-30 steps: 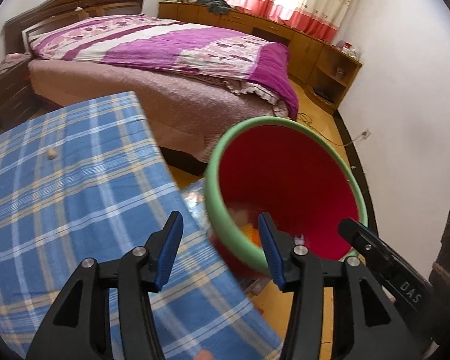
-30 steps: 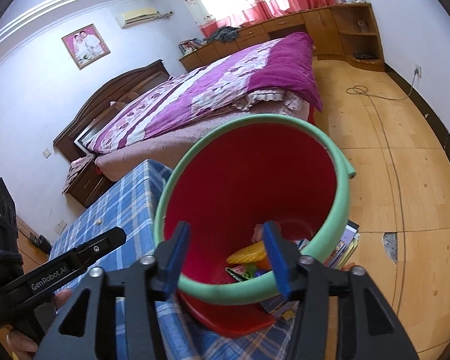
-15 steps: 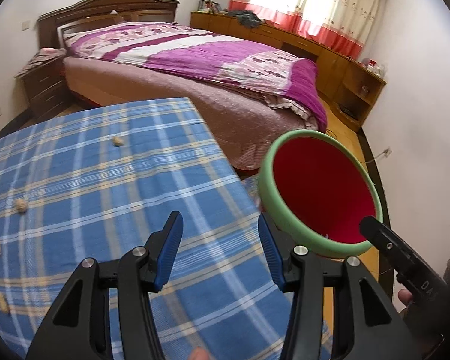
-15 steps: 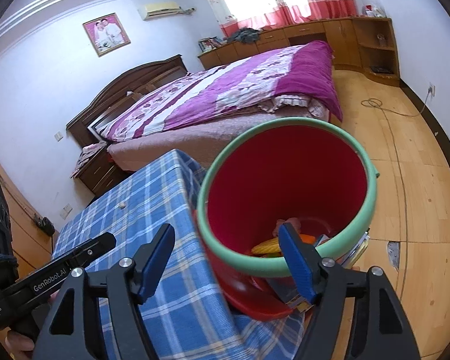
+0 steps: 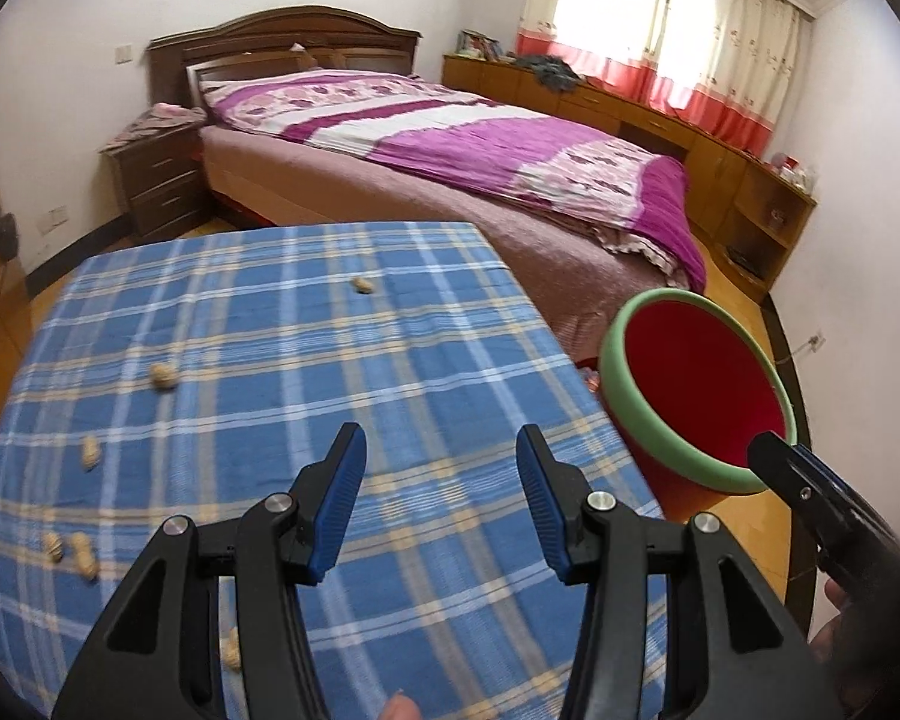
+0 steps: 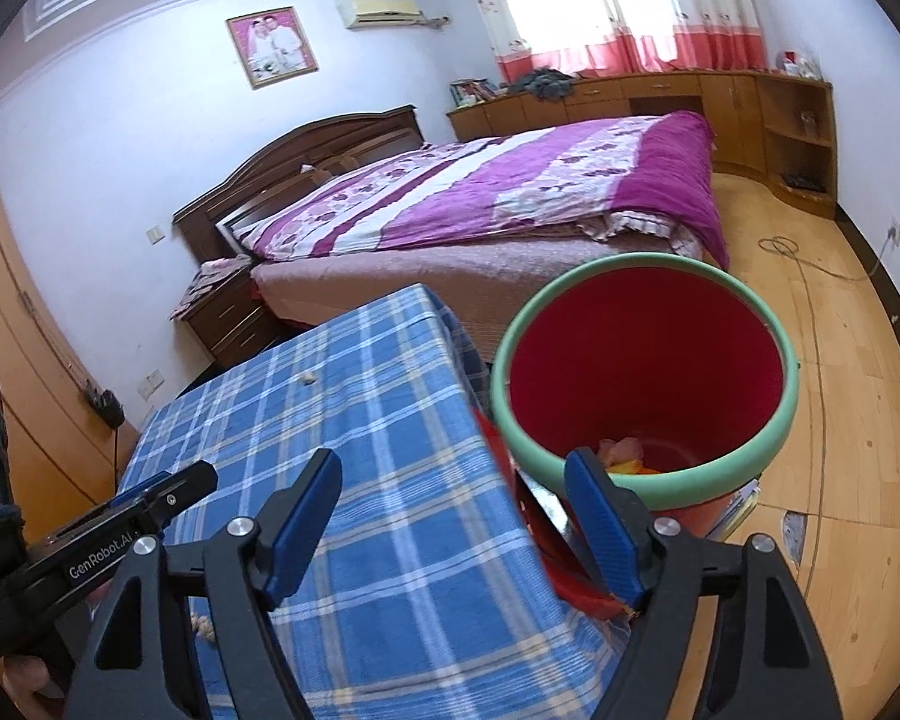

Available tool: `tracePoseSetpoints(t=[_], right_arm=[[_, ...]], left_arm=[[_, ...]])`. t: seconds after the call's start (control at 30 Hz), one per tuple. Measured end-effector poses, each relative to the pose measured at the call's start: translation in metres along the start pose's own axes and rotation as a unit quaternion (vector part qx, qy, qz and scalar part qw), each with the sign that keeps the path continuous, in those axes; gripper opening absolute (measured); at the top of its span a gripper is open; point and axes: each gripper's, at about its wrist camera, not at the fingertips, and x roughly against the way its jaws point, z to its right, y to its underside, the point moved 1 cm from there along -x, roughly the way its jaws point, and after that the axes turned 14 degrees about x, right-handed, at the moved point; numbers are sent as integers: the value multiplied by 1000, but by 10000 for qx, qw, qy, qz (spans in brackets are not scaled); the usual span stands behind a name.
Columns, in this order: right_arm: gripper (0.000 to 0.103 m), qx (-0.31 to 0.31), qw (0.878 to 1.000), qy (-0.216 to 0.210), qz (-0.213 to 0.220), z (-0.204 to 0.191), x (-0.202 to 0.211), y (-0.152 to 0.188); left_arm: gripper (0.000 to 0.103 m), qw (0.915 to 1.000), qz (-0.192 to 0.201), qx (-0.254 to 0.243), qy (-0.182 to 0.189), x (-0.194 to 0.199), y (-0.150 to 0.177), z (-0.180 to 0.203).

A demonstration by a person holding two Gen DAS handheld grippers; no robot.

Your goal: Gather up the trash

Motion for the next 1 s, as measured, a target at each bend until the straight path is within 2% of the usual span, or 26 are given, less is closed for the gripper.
tracePoseSetpoints(t=[0.1,0.43,1.0], right_arm=[[86,144,9999,-60,33,-12,4,1],[90,395,9989,-126,201,-41,17,7],[91,607,9975,-201,306,-62,30,11]], left_arm=[[52,9998,143,44,-159,11,2,-11],[52,9974,519,202,-466,37,9,-36],[52,9940,751,446,-662,58,15,-57]])
